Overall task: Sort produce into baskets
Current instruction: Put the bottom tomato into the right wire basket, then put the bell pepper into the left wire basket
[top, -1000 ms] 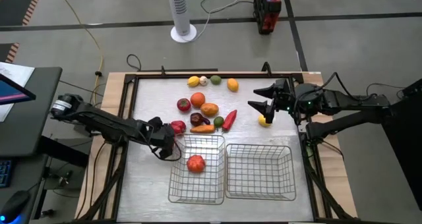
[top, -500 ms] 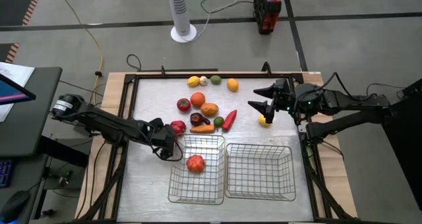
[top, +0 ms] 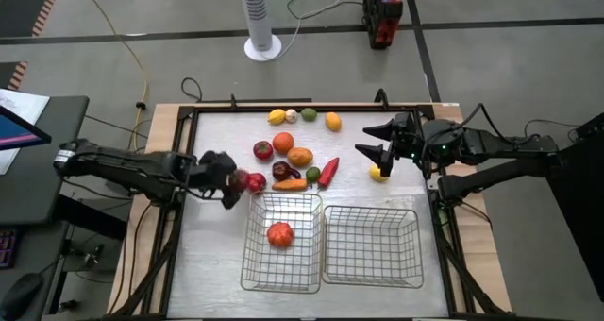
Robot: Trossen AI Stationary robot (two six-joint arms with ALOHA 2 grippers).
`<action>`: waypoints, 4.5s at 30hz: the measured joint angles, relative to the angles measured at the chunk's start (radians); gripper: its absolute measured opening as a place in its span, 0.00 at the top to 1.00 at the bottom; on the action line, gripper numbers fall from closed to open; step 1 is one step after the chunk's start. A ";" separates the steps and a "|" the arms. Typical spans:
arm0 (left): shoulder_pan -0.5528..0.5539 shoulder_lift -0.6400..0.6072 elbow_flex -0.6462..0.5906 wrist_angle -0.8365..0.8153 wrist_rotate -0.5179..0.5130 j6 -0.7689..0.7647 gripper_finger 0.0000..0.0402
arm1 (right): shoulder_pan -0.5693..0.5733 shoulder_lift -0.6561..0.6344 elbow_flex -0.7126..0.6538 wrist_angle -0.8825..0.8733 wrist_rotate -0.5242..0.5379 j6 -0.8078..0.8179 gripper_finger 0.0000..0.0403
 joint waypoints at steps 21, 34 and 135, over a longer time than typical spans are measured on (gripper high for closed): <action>0.057 0.691 0.672 0.354 0.451 0.339 0.28 | -0.123 -0.061 0.000 0.047 -0.008 0.051 0.15; 0.019 0.884 0.768 0.418 0.642 0.328 0.19 | -0.134 -0.134 0.001 0.097 -0.008 0.053 0.15; 0.299 0.362 -0.159 0.414 0.447 0.917 0.33 | -0.042 -0.065 0.000 0.126 -0.034 0.151 0.15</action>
